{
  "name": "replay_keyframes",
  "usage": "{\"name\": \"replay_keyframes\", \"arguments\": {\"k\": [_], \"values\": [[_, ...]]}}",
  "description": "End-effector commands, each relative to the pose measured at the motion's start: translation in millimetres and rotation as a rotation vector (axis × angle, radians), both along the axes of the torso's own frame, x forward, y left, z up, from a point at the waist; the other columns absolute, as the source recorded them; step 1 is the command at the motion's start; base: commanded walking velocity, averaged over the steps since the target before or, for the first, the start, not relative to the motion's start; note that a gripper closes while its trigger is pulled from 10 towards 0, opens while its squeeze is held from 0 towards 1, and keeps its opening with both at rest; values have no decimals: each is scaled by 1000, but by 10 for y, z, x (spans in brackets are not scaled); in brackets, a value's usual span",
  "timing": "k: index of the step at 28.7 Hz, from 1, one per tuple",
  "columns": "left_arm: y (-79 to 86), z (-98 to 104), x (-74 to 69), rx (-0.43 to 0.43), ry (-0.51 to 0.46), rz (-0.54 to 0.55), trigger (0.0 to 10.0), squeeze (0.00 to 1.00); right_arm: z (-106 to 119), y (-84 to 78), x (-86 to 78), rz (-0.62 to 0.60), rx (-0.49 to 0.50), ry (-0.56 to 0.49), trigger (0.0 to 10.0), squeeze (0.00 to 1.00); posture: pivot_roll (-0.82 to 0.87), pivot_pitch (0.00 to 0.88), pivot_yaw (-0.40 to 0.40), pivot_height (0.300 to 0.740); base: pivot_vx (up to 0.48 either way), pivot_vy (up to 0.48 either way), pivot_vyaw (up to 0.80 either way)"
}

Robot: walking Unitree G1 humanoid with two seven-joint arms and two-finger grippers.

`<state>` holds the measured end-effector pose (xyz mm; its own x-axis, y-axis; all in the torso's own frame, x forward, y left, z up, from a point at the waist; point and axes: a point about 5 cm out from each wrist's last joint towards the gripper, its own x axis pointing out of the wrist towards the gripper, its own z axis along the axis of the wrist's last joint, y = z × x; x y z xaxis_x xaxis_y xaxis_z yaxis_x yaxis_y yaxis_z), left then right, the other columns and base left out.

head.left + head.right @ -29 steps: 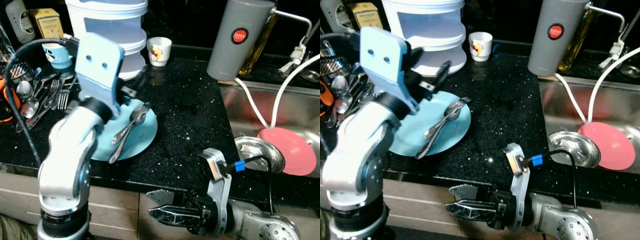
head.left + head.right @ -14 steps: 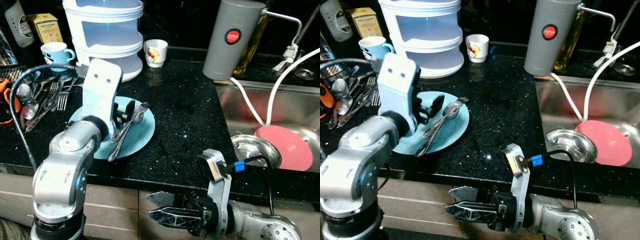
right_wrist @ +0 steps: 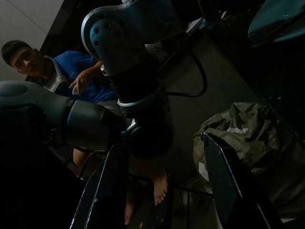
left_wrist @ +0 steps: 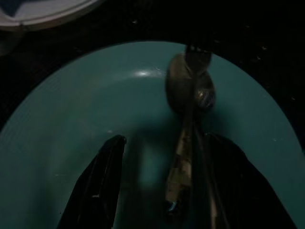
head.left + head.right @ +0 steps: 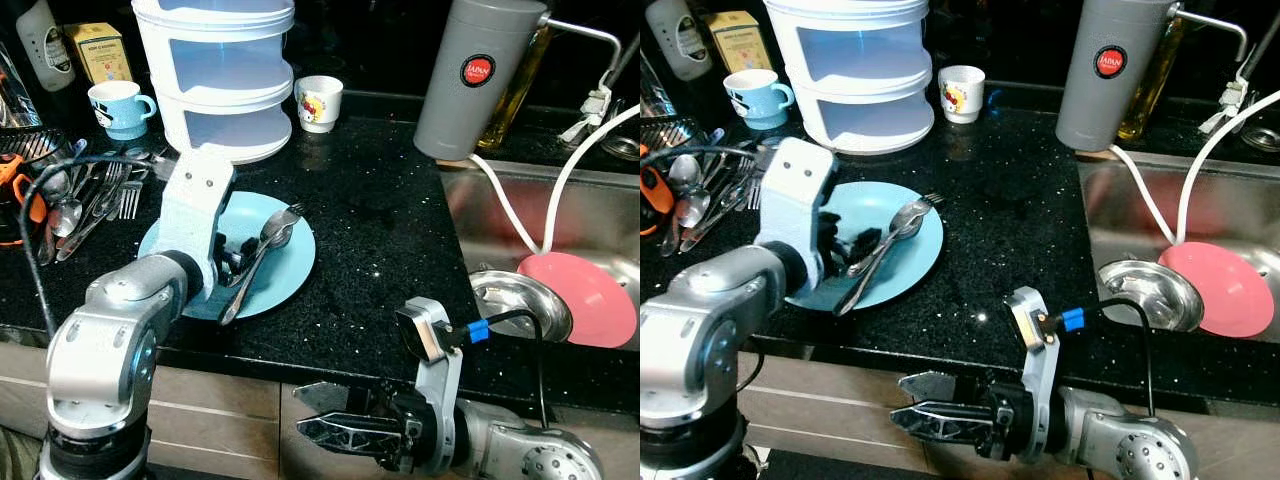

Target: Kitchen organization

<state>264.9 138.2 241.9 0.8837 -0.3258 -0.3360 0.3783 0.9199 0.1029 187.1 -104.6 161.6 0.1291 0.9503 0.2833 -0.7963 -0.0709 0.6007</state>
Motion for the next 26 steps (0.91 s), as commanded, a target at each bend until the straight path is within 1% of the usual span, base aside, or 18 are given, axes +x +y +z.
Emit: {"name": "replay_keyframes", "arguments": {"k": [1, 2, 4, 6, 8, 14, 17, 18, 19, 22, 26], "values": [[2, 5, 29, 9, 10, -30, 10000, 0, -17, -13, -4, -7, -16, 11, 10000, 0, 101, 44, 8, 740, 0, 0, 0], [-10, 34, 45, 1, 1, -58, 10000, 0, -17, -16, -3, -10, -19, 10, 10000, 0, 92, 45, 6, 740, 0, 0, 0], [-20, 55, 54, -5, -5, -77, 10000, 0, -16, -19, -2, -11, -21, 9, 10000, 0, 90, 45, 6, 740, 0, 0, 0], [-20, 55, 54, -5, -5, -77, 10000, 0, -16, -19, -2, -11, -21, 9, 10000, 0, 90, 45, 6, 740, 0, 0, 0], [4, 93, 99, -5, -12, -84, 10000, 0, -16, -28, 0, -16, -30, 6, 10000, 0, 77, 52, 3, 740, 0, 0, 0], [87, 36, 175, -12, 33, -79, 10000, 0, -12, -48, 1, -29, -47, 2, 10000, 0, 66, 57, 1, 740, 0, 0, 0], [111, 10, 210, -51, 56, -76, 10000, 0, -12, -56, -4, -33, -57, 0, 10000, 0, 56, 59, -1, 740, 0, 0, 0], [111, 10, 210, -51, 56, -76, 10000, 0, -12, -56, -4, -33, -57, 0, 10000, 0, 56, 59, -1, 740, 0, 0, 0], [141, 1, 237, -79, 70, -70, 10000, 0, -10, -61, -4, -38, -67, -4, 10000, 0, 51, 60, -3, 740, 0, 0, 0], [142, -17, 243, -105, 92, -85, 10000, 0, -7, -67, -9, -40, -73, -6, 10000, 0, 43, 63, -4, 740, 0, 0, 0], [110, -144, 215, -172, 168, -130, 10000, 0, -4, -76, -16, -46, -84, -7, 10000, 0, 33, 69, 2, 740, 0, 0, 0]]}}
